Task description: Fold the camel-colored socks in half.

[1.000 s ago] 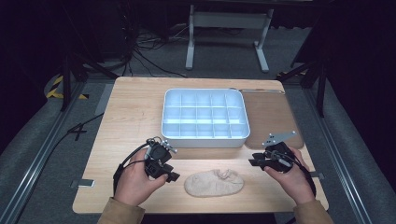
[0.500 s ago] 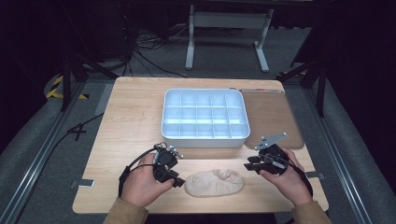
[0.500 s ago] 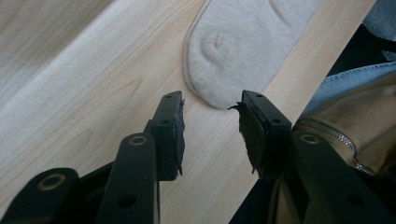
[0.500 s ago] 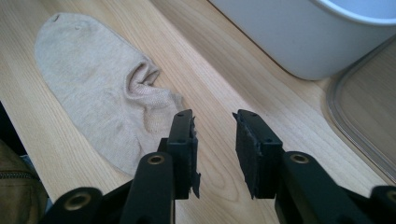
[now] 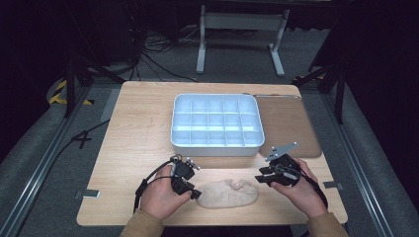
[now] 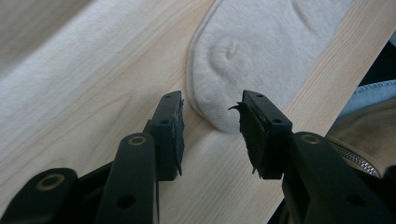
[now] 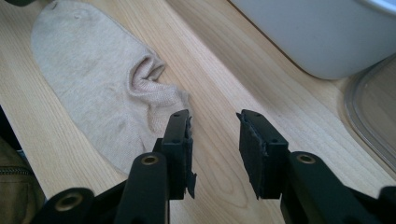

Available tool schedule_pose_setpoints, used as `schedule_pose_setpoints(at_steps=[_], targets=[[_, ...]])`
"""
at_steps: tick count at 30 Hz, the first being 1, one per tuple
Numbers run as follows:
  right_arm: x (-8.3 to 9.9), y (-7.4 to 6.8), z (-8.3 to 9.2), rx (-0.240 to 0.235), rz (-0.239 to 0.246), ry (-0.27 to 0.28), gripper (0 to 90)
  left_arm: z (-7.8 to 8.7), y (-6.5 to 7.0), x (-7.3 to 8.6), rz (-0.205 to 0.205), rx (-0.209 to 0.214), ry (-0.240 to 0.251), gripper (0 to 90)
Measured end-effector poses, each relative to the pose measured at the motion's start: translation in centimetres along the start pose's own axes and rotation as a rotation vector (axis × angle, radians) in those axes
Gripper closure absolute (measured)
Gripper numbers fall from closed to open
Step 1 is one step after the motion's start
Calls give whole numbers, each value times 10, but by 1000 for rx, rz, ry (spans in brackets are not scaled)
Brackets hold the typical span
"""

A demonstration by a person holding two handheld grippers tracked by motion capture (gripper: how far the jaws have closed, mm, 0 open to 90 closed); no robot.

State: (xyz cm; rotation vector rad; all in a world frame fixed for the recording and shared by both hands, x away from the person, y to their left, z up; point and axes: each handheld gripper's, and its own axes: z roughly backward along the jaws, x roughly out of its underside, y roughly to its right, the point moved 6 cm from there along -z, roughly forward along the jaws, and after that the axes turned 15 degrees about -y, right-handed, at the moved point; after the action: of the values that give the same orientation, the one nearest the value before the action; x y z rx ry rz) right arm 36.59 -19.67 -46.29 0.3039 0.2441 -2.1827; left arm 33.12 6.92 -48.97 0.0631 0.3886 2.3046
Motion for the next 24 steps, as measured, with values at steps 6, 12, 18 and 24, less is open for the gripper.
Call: schedule_pose_setpoints(at_steps=[6, 12, 18, 24], targets=[[-1, -3, -3, 5, 8, -11, 629, -6, 4, -3, -11, -5, -17, 599], [-3, -6, -6, -9, 16, -16, 620, -13, 11, -8, -18, -58, -40, 598], [-5, -10, -9, -5, 30, -30, 614, -15, 14, -10, -9, -111, -56, 597], [-6, -16, -10, -4, 47, -48, 613, -18, 20, -12, -3, -135, -60, 676]])
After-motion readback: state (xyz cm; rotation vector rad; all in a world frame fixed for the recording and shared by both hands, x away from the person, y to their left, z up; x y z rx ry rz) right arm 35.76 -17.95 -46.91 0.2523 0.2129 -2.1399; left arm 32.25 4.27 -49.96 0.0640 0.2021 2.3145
